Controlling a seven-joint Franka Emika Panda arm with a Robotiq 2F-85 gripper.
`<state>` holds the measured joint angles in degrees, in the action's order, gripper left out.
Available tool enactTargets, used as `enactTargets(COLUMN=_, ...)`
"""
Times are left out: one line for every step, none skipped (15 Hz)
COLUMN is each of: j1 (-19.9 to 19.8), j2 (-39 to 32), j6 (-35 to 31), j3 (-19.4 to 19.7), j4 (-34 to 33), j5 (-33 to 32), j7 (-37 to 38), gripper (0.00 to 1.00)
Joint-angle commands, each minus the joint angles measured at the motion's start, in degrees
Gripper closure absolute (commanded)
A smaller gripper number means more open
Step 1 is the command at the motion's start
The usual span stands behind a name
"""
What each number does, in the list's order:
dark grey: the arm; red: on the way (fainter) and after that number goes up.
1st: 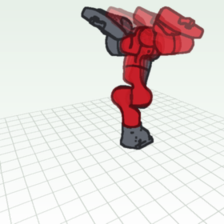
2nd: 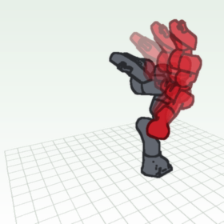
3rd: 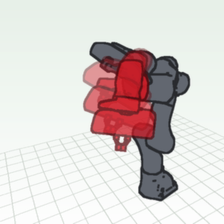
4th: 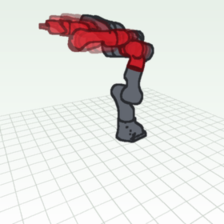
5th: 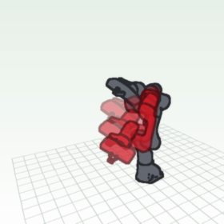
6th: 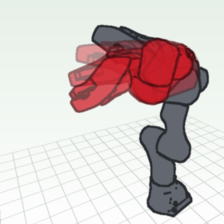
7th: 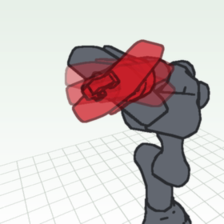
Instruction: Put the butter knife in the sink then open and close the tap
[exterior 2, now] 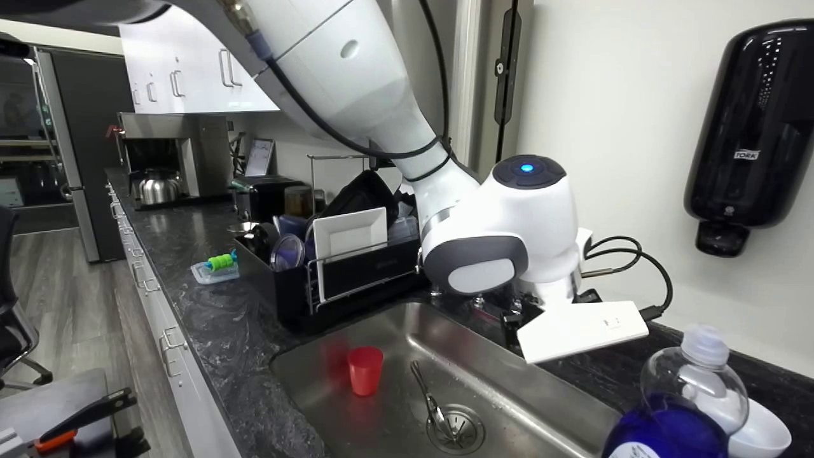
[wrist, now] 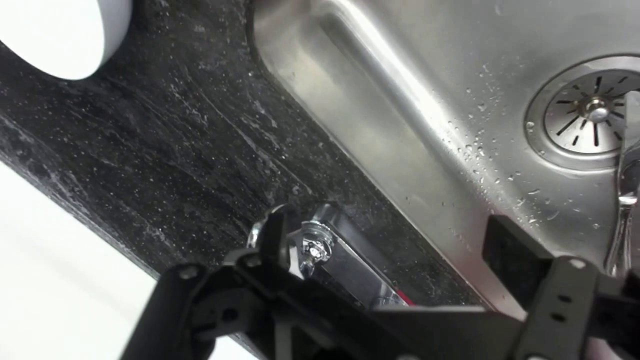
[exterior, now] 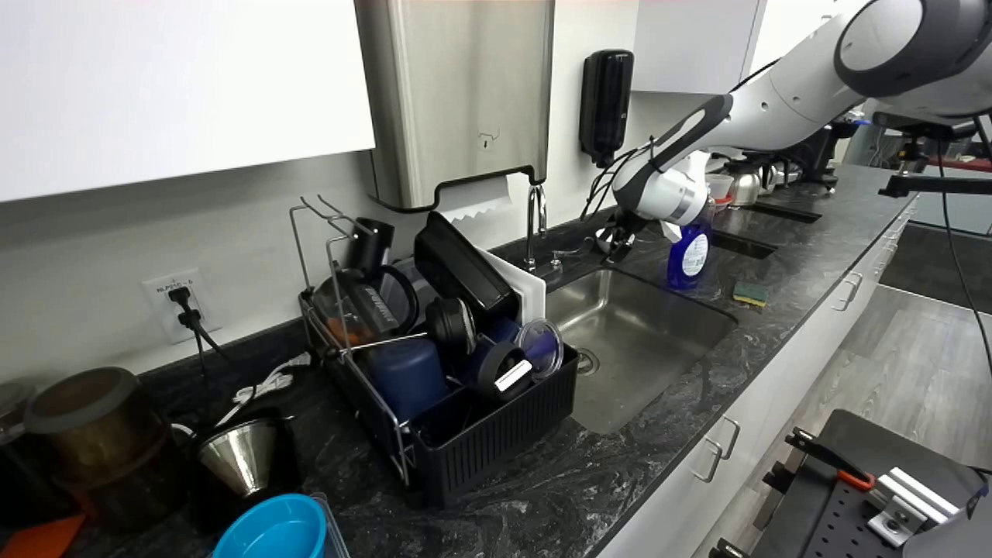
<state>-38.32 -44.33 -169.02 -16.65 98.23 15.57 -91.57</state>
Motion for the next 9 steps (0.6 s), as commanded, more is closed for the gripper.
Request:
enactTargets(j1=1.0, j2=6.6, j6=-3.5, j3=2.1, j4=9.5, j5=-2.5, j7=4.9, gripper=0.00)
enactTargets(j1=1.0, j2=8.1, j6=-4.2, j3=2.1, j4=11.8, j5=-3.1, j7=6.0, gripper=0.00)
enactTargets(j1=1.1, j2=9.7, j6=-5.0, j3=2.3, j4=14.1, j5=-3.7, j7=7.4, gripper=0.00)
enactTargets(j1=1.1, j2=11.4, j6=-5.4, j3=2.4, j4=16.4, j5=-4.2, j7=8.8, gripper=0.00)
enactTargets(j1=1.2, j2=12.9, j6=-6.2, j3=2.5, j4=18.6, j5=-4.8, j7=10.1, gripper=0.00)
enactTargets(j1=1.6, j2=14.6, j6=-6.6, j3=2.9, j4=20.7, j5=-5.4, j7=11.9, gripper=0.00)
enactTargets(j1=1.8, j2=16.0, j6=-6.6, j3=3.2, j4=22.5, j5=-5.8, j7=13.6, gripper=0.00)
enactTargets(j1=3.2, j2=17.8, j6=-6.2, j3=4.9, j4=24.2, j5=-6.6, j7=16.1, gripper=0.00)
enactTargets(j1=4.2, j2=19.1, j6=-6.5, j3=6.1, j4=25.9, j5=-7.2, j7=18.4, gripper=0.00)
